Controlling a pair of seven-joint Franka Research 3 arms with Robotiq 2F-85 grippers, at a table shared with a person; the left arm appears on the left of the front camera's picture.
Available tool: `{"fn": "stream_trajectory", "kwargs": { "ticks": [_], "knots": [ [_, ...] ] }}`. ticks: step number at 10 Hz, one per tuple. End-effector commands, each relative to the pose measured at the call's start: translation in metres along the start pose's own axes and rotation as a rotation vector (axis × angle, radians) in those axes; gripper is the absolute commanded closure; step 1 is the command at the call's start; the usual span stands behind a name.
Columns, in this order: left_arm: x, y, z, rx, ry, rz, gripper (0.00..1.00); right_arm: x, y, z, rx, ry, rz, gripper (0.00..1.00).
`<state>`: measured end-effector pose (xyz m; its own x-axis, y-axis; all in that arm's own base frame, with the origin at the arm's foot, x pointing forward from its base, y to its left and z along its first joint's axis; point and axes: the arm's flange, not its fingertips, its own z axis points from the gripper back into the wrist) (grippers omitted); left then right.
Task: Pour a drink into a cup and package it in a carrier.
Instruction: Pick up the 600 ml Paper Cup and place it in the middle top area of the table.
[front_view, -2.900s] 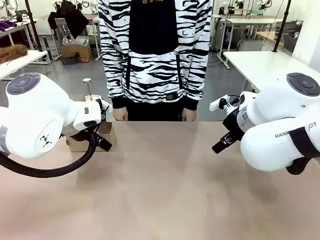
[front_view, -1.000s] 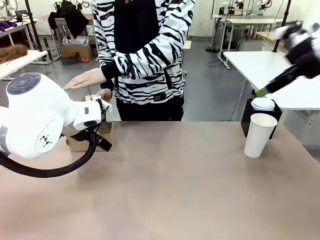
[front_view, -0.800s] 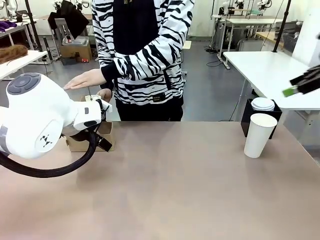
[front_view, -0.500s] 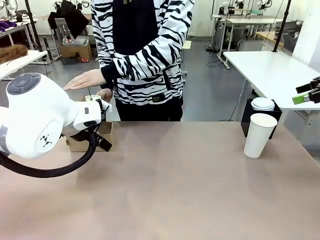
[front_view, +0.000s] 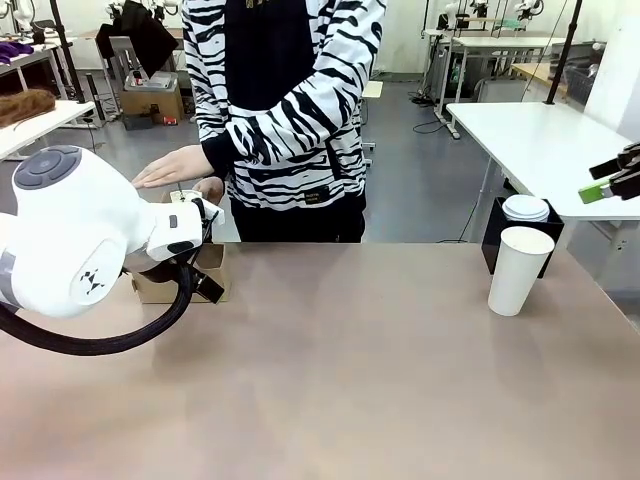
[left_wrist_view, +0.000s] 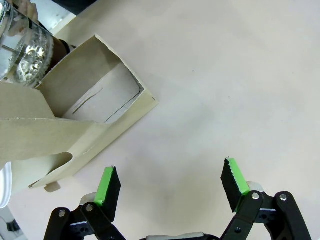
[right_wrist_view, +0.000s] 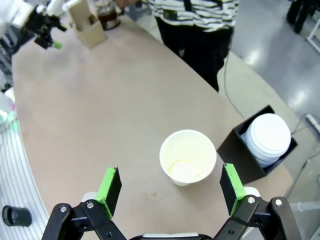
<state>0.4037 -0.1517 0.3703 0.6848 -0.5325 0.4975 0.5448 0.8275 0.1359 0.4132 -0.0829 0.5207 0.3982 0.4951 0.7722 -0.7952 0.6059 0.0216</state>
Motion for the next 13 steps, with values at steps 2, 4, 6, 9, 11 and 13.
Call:
{"fn": "stream_trajectory", "kwargs": {
  "ticks": [2,4,6,9,11,13],
  "knots": [
    [0.0,0.0,0.0,-0.001,-0.001,0.0,0.0,-0.08,-0.033,0.0,0.049,-0.197,-0.004,0.0],
    [0.0,0.0,0.0,-0.001,-0.001,0.0,0.0,-0.131,-0.04,-0.013,0.041,-0.34,0.013,0.0],
    [0.0,0.0,0.0,-0.001,-0.001,0.0,0.0,-0.17,-0.039,-0.042,0.036,-0.446,-0.016,0.0],
    [0.0,0.0,0.0,-0.001,-0.001,0.0,0.0,-0.205,-0.027,-0.093,0.041,-0.57,-0.057,0.0],
    [0.0,0.0,0.0,-0.001,-0.001,0.0,0.0,-0.211,-0.026,-0.116,0.027,-0.583,-0.044,0.0],
    [0.0,0.0,0.0,-0.001,-0.001,0.0,0.0,-0.211,-0.018,-0.111,0.065,-0.562,-0.09,0.0]
  ]
}}
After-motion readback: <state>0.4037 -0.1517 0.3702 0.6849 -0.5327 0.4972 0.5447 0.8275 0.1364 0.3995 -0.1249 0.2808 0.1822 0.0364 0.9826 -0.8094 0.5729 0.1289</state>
